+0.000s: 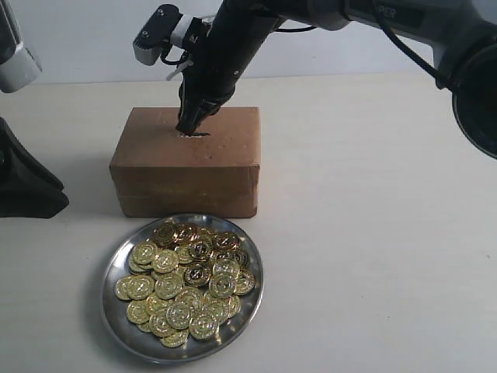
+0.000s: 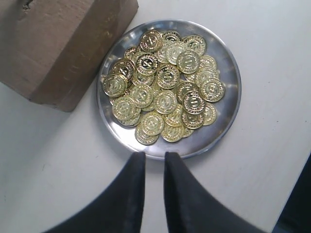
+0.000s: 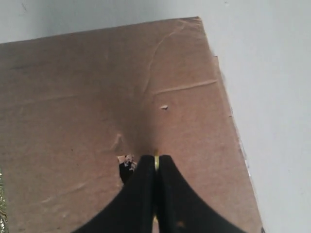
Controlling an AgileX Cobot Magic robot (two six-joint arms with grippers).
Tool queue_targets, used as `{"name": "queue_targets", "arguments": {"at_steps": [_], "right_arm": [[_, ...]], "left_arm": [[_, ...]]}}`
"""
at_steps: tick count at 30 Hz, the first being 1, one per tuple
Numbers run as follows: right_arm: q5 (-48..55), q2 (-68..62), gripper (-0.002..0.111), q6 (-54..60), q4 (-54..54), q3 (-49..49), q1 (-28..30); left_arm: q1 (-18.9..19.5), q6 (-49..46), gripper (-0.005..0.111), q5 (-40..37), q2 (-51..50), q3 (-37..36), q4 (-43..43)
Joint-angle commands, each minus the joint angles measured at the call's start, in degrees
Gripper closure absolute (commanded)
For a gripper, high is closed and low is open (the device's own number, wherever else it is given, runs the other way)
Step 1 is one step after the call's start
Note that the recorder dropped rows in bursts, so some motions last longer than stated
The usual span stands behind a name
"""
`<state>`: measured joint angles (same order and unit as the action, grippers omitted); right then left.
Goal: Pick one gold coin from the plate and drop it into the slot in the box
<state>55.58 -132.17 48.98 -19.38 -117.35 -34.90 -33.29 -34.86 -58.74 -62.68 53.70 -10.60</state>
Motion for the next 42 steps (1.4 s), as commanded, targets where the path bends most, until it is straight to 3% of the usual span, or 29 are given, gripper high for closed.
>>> {"name": "queue_targets", "arguments": {"at_steps": [1,20,23,28,30,32,35,39,42], "right_arm": [[0.21,-0.12,0.108,0.81,-0.81,-0.34,0.36],[4.28,0.23,0.107,0.16,-0.57,-0.34,0.36],[4.02,0.71,0.096,-0.77,-0.29,-0.34,0.36],[3.45,2.86,0.069,-2.44,-0.04,-0.34,0.36],[3.18,5.0,0.066,-4.73,-0.04,-0.34,0.36],[4.14,7.92,0.073,-6.45,0.21,-0.34,0.36],[7.21,14.7,0.105,-9.97,0.46,-0.34,0.36],[9.47,25.47,0.108,-15.41,0.6,0.38,0.36],[7.18,34.27,0.108,-20.11,1.88,2.93,0.36]], "left_arm": [[0.13,0.22,0.091,0.58,0.38,-0.17,-0.75],[0.13,0.22,0.091,0.58,0.38,-0.17,-0.75],[0.13,0.22,0.091,0.58,0.38,-0.17,-0.75],[0.13,0.22,0.091,0.8,0.38,-0.17,-0.73],[0.13,0.22,0.091,1.6,0.5,-0.17,-0.73],[0.13,0.58,0.091,4.09,1.36,-0.17,-1.36],[0.13,1.25,0.105,10.37,4.53,-0.49,-3.44],[0.24,7.24,0.107,26.46,12.8,-6.02,-3.71],[0.23,13.31,0.107,37.51,21.0,-14.17,-3.71]]}}
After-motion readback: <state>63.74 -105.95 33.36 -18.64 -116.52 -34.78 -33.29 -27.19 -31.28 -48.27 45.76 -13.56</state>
